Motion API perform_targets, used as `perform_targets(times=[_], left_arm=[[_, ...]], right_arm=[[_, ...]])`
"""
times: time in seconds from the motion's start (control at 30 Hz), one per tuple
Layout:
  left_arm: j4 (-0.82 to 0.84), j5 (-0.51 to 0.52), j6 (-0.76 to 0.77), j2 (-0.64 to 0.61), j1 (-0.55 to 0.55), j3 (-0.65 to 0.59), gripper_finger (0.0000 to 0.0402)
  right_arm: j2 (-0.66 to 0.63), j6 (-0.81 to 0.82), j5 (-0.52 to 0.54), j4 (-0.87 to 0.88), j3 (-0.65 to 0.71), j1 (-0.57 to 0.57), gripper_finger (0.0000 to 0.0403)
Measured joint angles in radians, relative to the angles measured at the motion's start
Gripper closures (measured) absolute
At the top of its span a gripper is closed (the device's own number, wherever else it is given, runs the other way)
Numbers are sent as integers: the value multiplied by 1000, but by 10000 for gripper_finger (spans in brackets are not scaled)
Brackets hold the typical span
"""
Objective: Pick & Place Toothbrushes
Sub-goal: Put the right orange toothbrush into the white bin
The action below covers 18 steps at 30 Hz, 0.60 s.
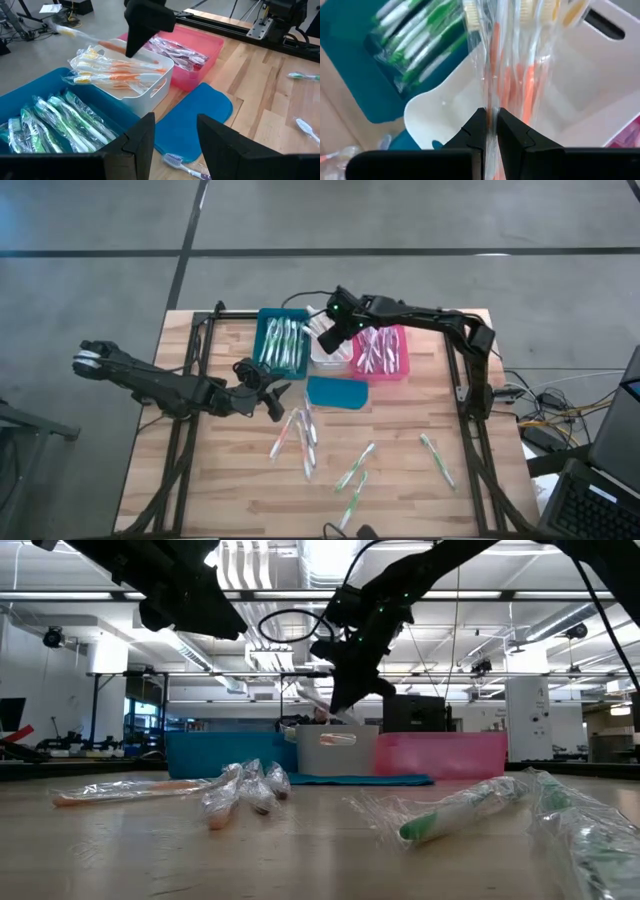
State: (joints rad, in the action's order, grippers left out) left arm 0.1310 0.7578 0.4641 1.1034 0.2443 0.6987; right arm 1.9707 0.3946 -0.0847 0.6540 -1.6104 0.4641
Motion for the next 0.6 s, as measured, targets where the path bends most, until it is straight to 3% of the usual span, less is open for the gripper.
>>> perform_targets(times=[0.6], left_arm=[[4,-1,2,0,0,0,250]], right_arm=[[21,104,5,44,8,-19,379]])
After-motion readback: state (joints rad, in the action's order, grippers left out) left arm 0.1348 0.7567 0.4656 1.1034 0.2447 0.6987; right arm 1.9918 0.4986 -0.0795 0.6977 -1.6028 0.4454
